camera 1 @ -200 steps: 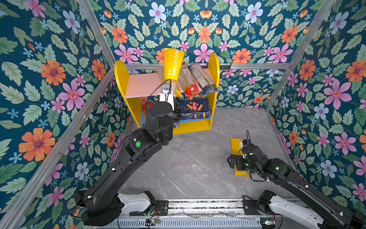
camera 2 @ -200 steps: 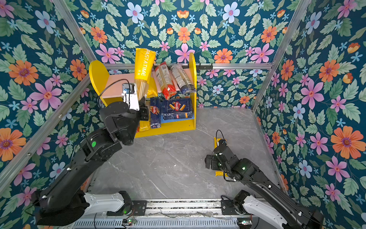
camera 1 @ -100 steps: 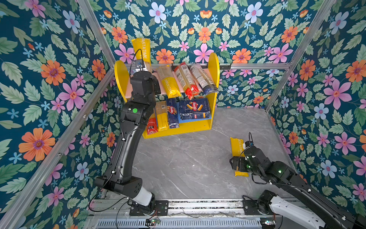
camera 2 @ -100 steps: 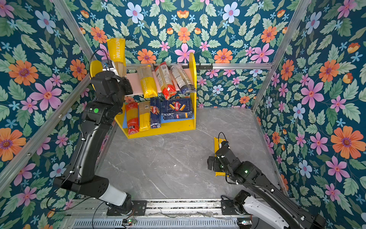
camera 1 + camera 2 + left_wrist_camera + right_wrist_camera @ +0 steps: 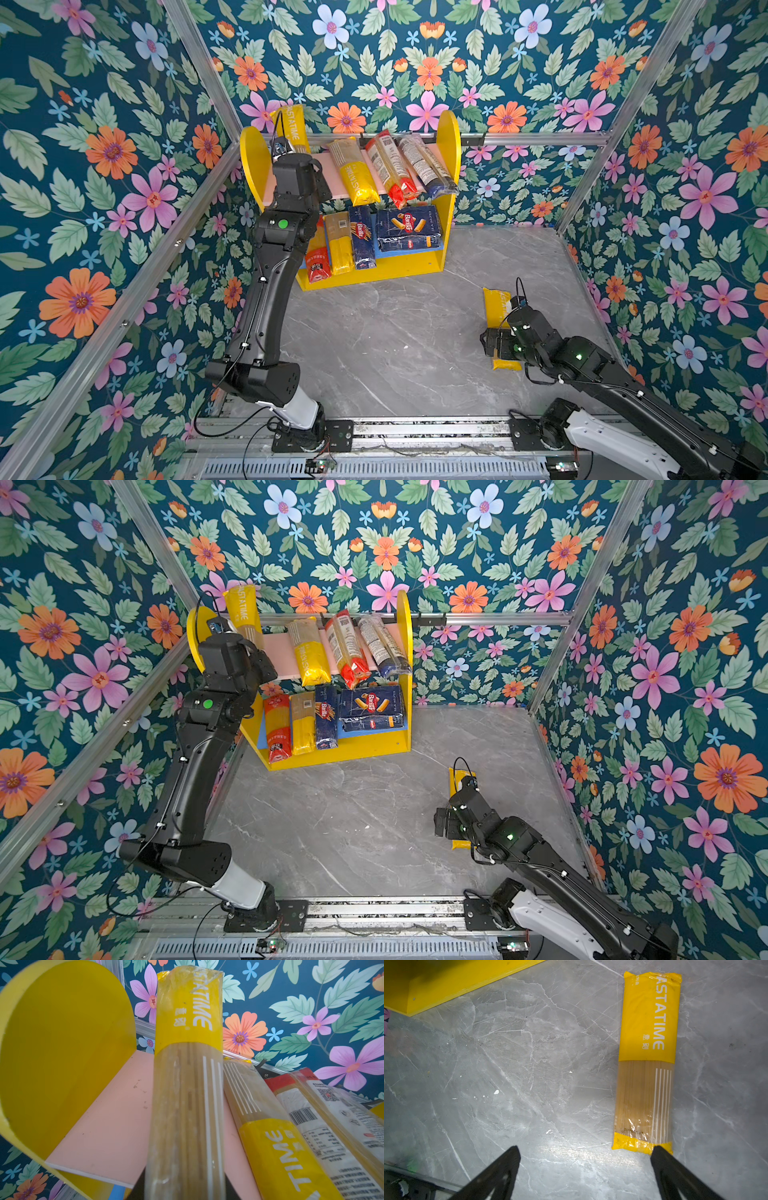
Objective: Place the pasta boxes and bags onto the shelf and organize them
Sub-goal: 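Raise the yellow bag with the left gripper onto the pink top shelf's end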
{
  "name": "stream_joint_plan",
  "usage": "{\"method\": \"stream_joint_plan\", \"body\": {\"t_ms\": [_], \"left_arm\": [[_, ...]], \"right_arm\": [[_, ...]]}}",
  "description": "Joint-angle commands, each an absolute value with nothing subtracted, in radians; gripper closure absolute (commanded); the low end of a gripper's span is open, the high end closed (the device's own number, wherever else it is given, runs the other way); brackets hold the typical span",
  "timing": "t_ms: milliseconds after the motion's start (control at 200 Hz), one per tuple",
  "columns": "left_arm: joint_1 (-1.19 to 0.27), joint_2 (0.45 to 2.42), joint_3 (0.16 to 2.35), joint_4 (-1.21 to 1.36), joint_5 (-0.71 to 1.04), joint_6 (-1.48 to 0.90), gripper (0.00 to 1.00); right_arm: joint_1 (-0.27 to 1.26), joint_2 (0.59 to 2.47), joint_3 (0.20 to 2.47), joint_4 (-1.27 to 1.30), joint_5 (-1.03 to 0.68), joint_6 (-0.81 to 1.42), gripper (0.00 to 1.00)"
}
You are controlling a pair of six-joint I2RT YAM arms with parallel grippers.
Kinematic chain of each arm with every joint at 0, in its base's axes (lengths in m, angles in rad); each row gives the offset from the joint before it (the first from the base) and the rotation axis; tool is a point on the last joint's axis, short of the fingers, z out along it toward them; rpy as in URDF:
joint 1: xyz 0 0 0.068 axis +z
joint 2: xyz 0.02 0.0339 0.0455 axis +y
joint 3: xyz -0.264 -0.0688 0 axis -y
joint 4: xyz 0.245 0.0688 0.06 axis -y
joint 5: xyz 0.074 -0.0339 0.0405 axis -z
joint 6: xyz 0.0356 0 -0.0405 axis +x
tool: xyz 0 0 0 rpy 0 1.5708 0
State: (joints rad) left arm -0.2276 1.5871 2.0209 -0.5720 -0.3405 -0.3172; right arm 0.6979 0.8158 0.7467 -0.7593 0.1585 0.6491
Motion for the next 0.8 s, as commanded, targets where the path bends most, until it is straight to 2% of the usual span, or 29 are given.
{"method": "stream_joint_plan", "body": {"t_ms": [0,260,330,410,490,650,795], "left_arm": [[-0.226,1.577,2.010,-0.416,-0.326,-0.354,1.00],[-0.227,1.583,1.990,-0.423,-0.292,-0.390,1.00],[-0.227,1.582,1.985,-0.419,-0.286,-0.398,0.83],[-0.227,1.576,1.979,-0.411,-0.269,-0.400,0.52],[-0.227,1.570,1.982,-0.409,-0.254,-0.397,0.34],[-0.227,1.547,1.982,-0.408,-0.232,-0.397,0.19],[-0.229,1.526,1.980,-0.422,-0.197,-0.413,0.17]], "right_arm": [[0.694,0.815,0.744,-0.734,0.151,0.640,0.01],[0.685,0.803,0.741,-0.741,0.147,0.635,0.01],[0.683,0.804,0.740,-0.738,0.143,0.635,0.01],[0.683,0.805,0.742,-0.739,0.141,0.634,0.01],[0.684,0.809,0.742,-0.743,0.143,0.631,0.01],[0.684,0.813,0.742,-0.739,0.145,0.630,0.01],[0.681,0.820,0.751,-0.743,0.155,0.626,0.01]]}}
